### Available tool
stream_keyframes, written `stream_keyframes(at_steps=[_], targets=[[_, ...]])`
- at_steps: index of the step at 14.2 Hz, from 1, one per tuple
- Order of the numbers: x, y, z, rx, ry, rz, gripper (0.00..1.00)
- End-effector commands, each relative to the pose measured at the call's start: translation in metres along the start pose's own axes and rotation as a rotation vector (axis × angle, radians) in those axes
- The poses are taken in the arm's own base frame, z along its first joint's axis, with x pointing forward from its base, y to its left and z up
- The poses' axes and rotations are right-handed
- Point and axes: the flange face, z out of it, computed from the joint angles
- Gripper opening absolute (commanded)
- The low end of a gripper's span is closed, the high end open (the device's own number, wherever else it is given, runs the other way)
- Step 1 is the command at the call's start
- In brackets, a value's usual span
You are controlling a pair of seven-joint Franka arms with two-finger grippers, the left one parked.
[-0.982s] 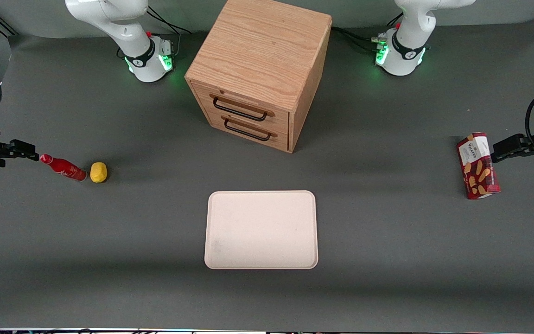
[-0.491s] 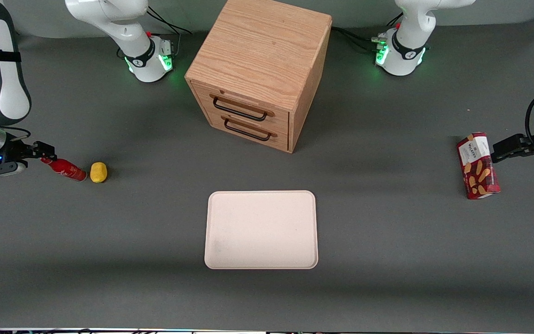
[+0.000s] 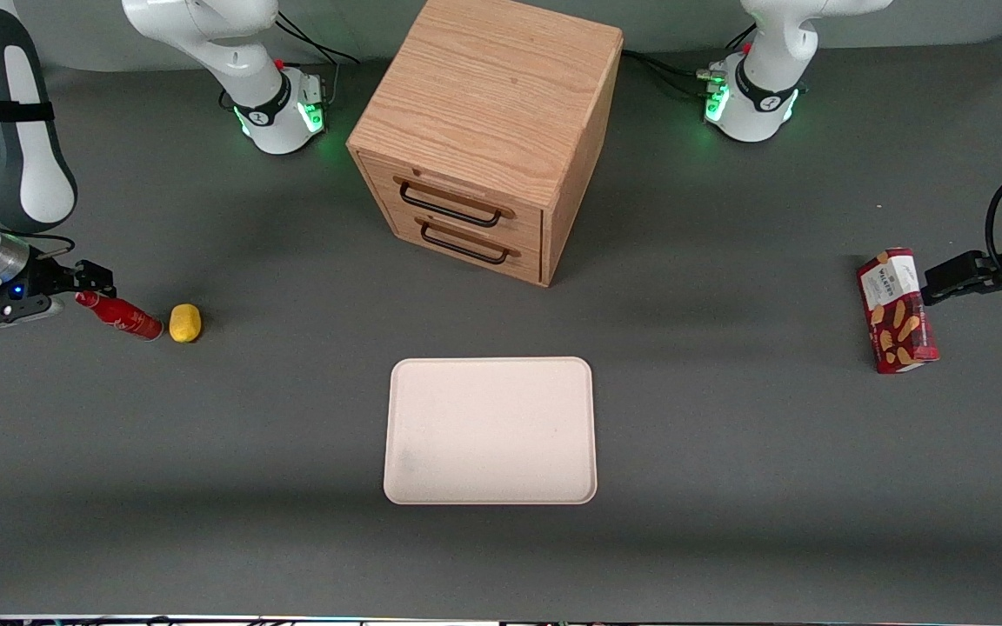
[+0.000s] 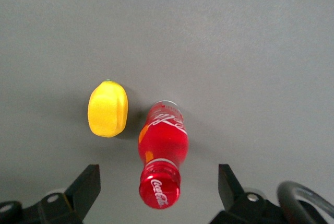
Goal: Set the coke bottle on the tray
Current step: 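Close the right gripper around the red bottle's neck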
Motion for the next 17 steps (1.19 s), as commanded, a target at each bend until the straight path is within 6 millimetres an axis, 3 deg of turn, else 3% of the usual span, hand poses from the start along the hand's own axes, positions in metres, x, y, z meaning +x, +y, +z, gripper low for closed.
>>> stream_keyframes(at_steps=[1, 6, 12, 15, 17], targets=[[-0.007, -0.005, -0.001, 0.012, 0.028, -0.019, 0.95], [-0.008, -0.004, 0.001, 0.014, 0.023, -0.035, 0.68], [-0.007, -0.002, -0.002, 0.010, 0.029, -0.036, 0.00], [-0.001, 0.000, -0.012, 0.001, 0.042, -0.022, 0.00], [0.014, 0.004, -0.038, -0.004, 0.049, -0.025, 0.00]])
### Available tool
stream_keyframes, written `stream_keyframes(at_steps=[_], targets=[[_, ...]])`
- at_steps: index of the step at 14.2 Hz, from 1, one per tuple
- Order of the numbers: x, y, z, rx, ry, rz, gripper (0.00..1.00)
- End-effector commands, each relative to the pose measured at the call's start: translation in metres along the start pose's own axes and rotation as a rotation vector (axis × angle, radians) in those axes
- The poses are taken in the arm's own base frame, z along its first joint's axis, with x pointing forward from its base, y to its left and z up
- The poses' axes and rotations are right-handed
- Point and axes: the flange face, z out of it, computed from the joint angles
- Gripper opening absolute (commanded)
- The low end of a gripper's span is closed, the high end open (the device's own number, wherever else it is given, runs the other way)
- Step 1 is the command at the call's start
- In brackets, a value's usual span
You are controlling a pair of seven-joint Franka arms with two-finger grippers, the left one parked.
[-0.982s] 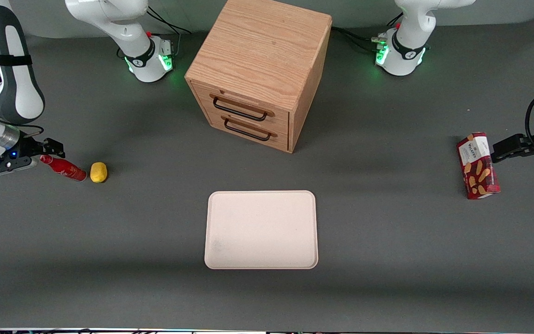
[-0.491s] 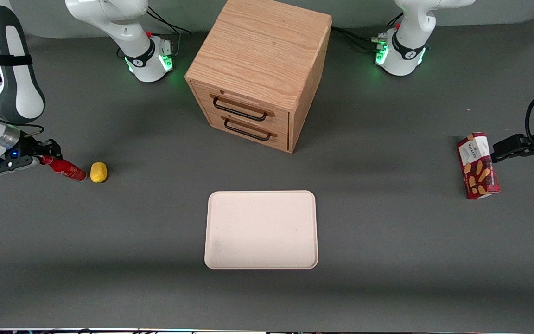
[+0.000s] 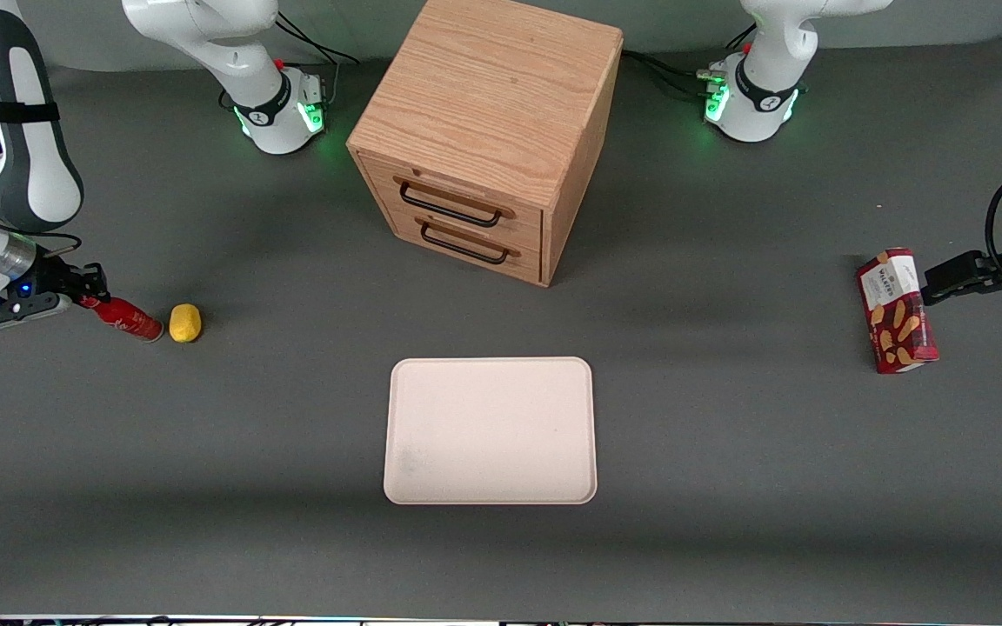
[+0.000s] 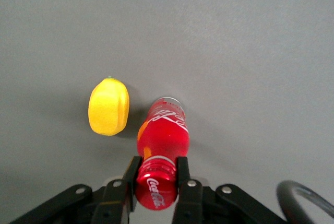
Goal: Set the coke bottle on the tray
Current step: 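Close the right gripper around the red bottle's neck, then lift the bottle and carry it toward the cream tray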
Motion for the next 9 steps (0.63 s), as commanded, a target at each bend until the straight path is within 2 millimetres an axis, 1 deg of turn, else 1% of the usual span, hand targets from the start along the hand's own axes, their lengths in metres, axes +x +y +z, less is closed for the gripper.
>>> stream_keyframes(at_steps=[1, 3, 4, 6, 9], targets=[[0.023, 0.006, -0.053, 0.012, 0.021, -0.002, 0.00], [0.051, -0.001, -0.097, 0.022, 0.001, -0.012, 0.00], [0.072, -0.014, -0.121, 0.013, 0.013, -0.044, 0.00], [0.097, -0.033, -0.158, 0.004, 0.022, -0.036, 0.00], [0.147, -0.078, -0.214, 0.001, 0.006, -0.041, 0.00]])
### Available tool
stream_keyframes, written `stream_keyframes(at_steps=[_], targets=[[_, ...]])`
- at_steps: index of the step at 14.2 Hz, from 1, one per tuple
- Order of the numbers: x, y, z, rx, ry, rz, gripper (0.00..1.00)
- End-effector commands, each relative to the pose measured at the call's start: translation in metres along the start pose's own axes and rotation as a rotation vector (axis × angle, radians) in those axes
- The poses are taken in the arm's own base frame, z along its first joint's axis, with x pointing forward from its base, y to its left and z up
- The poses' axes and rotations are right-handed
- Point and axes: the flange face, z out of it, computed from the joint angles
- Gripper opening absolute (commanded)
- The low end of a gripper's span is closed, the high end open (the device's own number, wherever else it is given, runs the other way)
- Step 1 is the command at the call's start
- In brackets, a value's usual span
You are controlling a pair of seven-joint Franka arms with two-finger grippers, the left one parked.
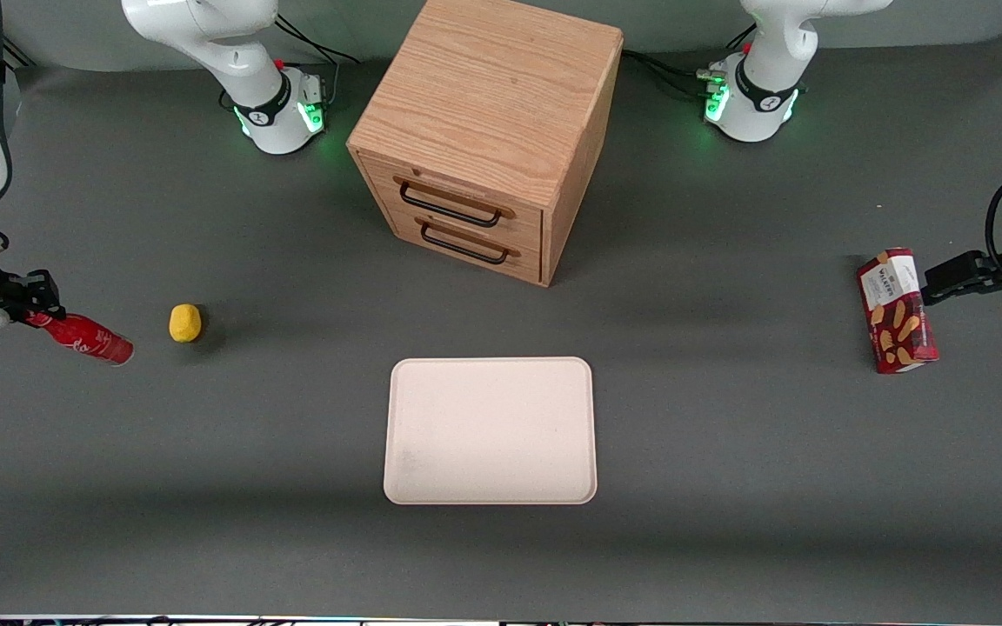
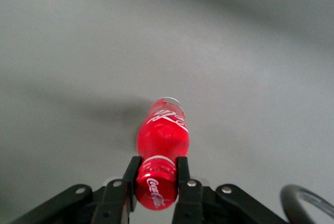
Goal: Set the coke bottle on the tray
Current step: 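Lift the bottle and carry it toward the cream tray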
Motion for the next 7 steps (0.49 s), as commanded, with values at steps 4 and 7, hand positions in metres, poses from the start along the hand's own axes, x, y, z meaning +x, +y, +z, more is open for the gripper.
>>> stream_keyframes(at_steps=[4, 7], targets=[[0.097, -0.062, -0.089, -0.015, -0.025, 0.014, 0.00], [0.137, -0.112, -0.098, -0.009, 0.020, 0.007, 0.00]])
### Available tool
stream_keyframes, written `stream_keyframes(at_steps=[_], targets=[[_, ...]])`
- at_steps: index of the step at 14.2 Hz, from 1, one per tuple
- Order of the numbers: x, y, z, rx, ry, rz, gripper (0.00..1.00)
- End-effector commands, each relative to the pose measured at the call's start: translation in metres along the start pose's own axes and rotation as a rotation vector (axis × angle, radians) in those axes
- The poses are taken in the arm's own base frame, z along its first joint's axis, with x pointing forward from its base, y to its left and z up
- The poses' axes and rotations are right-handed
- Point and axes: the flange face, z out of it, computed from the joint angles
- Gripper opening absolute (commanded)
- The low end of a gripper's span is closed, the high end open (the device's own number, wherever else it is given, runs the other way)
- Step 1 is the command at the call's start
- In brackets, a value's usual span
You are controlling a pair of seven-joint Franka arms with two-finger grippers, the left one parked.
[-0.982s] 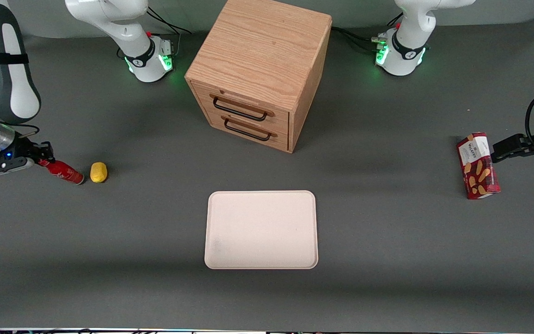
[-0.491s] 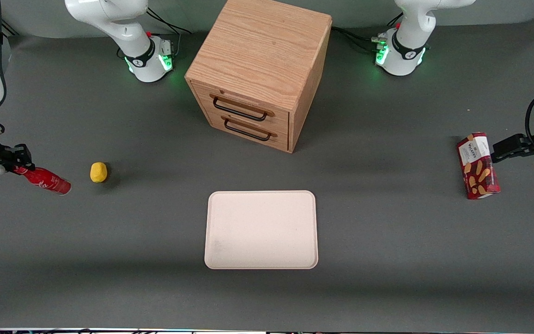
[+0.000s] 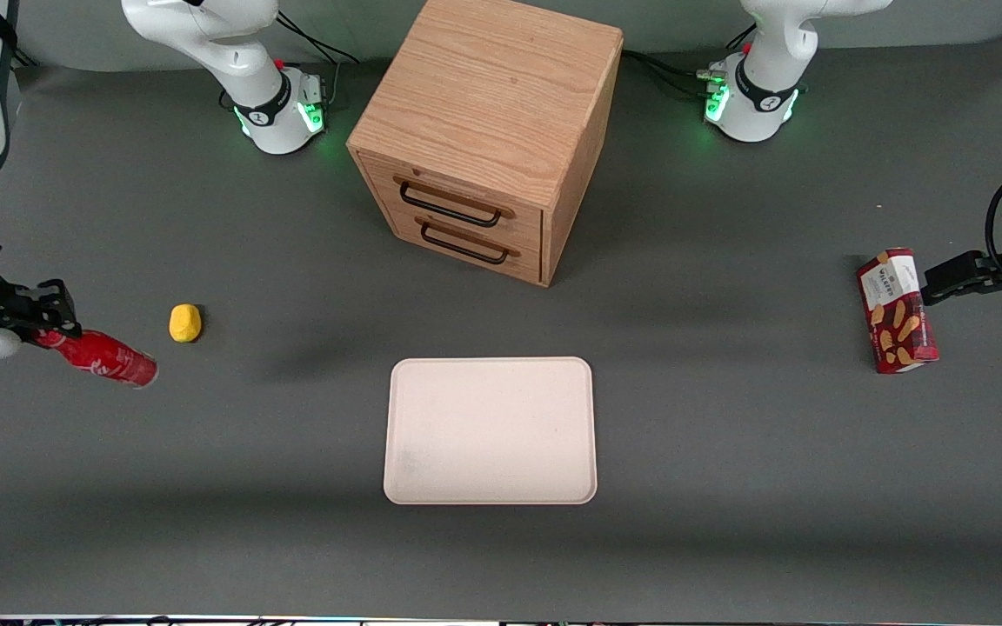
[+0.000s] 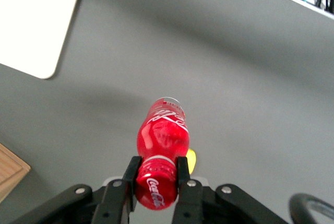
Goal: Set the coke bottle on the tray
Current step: 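Lift the bottle and carry it toward the cream tray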
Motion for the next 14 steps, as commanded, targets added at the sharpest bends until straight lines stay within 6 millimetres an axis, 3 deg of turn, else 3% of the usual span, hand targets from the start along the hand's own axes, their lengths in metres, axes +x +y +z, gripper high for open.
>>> stream_keyframes(at_steps=[1, 4, 9, 13, 14], targets=[[0.045, -0.042, -0.002, 0.017, 0.027, 0.060, 0.00], [0.090, -0.113, 0.027, 0.039, 0.064, 0.133, 0.00], [0.155, -0.216, 0.106, 0.047, 0.195, 0.219, 0.00], [0.179, -0.233, 0.180, 0.091, 0.201, 0.207, 0.00], [0.182, -0.246, 0.194, 0.097, 0.196, 0.190, 0.00]])
